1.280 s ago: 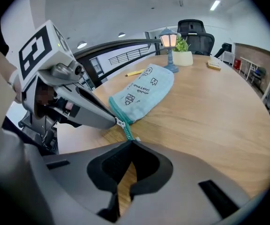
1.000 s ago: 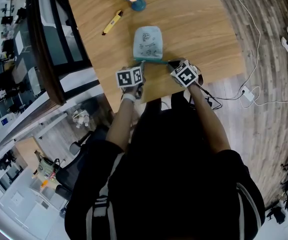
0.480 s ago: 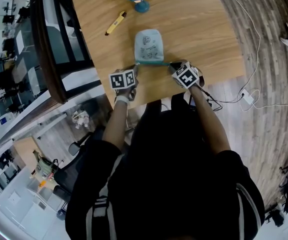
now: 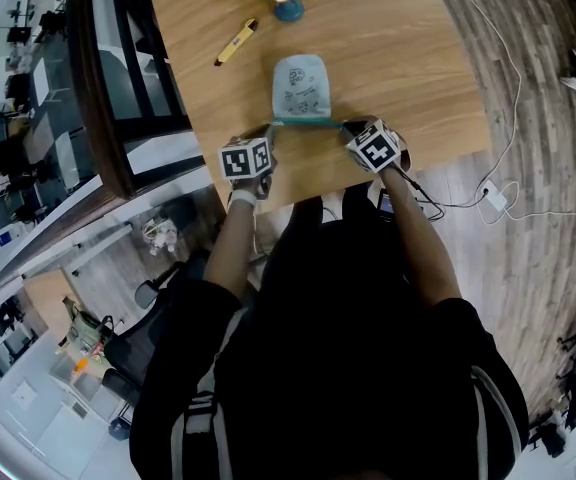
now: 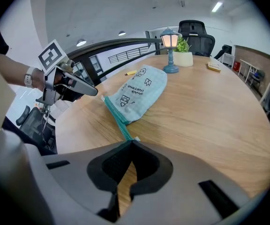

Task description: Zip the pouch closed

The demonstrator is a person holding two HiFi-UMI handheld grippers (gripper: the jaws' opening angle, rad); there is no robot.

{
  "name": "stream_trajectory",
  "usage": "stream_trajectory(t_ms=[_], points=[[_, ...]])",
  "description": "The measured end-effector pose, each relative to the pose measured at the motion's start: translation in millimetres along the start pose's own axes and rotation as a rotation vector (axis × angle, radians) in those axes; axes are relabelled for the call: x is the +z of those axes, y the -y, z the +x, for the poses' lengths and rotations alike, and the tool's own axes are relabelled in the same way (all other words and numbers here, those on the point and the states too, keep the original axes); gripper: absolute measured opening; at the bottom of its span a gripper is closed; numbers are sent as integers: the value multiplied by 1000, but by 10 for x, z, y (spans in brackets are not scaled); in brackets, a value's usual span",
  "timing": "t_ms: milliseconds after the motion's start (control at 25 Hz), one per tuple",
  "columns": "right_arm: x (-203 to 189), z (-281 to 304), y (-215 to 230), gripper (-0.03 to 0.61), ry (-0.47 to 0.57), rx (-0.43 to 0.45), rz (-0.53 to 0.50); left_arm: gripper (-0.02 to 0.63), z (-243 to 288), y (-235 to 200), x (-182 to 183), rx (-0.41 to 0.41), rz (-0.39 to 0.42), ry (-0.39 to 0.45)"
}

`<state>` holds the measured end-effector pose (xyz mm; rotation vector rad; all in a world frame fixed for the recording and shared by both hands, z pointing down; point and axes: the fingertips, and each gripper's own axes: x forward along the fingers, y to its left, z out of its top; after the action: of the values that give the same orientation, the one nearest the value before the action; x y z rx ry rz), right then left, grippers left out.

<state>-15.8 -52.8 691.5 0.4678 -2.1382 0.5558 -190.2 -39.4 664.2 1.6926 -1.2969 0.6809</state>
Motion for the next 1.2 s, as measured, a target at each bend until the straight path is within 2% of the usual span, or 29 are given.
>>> stream_trajectory(t_ms=[200, 1000, 1200], points=[[-1, -14, -7, 14, 3, -10, 0, -2, -181, -194, 50, 25, -45, 42], [-1, -10, -5, 14, 8, -43, -4, -2, -213, -109, -29, 27, -35, 48], [8, -41, 12, 14, 48, -73, -5, -2, -232, -66, -12, 29, -16, 71]])
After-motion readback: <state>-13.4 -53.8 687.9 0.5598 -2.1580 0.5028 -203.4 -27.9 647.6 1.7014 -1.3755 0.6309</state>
